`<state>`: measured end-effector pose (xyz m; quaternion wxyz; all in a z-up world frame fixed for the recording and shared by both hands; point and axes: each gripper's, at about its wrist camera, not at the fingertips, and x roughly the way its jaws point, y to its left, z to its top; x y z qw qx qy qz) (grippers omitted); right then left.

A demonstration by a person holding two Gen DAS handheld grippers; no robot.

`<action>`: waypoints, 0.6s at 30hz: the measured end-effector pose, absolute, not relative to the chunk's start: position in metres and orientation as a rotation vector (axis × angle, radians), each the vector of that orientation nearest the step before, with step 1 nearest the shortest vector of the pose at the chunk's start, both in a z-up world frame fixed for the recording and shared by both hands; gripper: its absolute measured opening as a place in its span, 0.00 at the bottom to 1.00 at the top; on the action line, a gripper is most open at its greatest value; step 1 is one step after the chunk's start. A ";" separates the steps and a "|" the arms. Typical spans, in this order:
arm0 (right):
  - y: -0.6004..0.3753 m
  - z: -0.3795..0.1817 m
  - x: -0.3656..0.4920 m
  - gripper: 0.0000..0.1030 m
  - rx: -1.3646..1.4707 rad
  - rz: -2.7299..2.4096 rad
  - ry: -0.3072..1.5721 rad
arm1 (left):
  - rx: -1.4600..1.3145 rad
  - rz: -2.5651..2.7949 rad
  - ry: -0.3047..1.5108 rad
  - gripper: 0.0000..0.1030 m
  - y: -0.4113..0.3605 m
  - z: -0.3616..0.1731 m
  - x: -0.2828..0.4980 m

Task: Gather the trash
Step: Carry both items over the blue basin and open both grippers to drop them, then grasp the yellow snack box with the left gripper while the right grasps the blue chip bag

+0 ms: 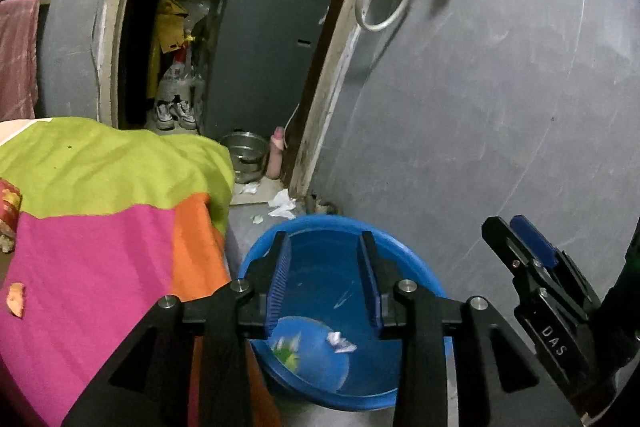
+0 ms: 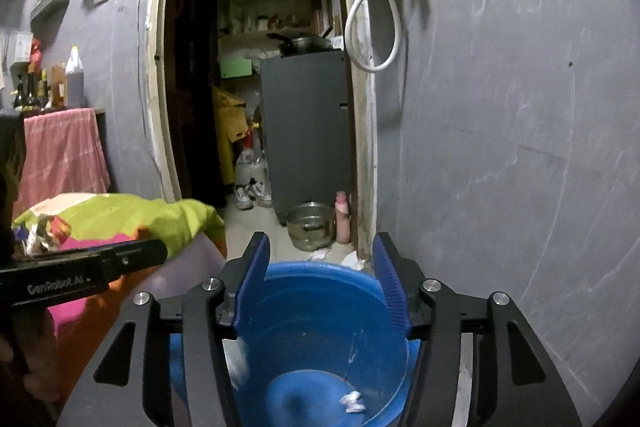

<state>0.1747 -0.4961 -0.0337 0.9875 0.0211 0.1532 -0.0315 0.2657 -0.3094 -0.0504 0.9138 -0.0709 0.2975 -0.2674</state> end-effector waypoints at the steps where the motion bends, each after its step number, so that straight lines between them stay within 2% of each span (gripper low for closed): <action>1: -0.495 -0.028 0.173 0.58 0.042 -0.062 0.298 | -0.154 -0.547 0.600 0.29 -0.304 -0.043 0.263; 3: -0.489 -0.013 0.167 0.73 0.041 -0.052 0.263 | -0.180 -0.542 0.557 0.39 -0.286 -0.027 0.258; 5: -0.479 0.001 0.162 0.76 0.029 -0.038 0.231 | -0.213 -0.521 0.504 0.55 -0.263 -0.010 0.248; 7: -0.464 0.017 0.157 0.81 0.021 -0.016 0.197 | -0.236 -0.486 0.449 0.62 -0.236 0.006 0.240; 11: -0.429 0.043 0.150 0.99 0.026 0.048 0.124 | -0.242 -0.390 0.347 0.89 -0.184 0.036 0.222; 16: -0.375 0.062 0.146 1.00 0.042 0.147 0.074 | -0.213 -0.259 0.265 0.97 -0.113 0.060 0.198; 18: -0.349 0.065 0.145 1.00 0.057 0.192 0.062 | -0.197 -0.211 0.251 0.98 -0.090 0.063 0.189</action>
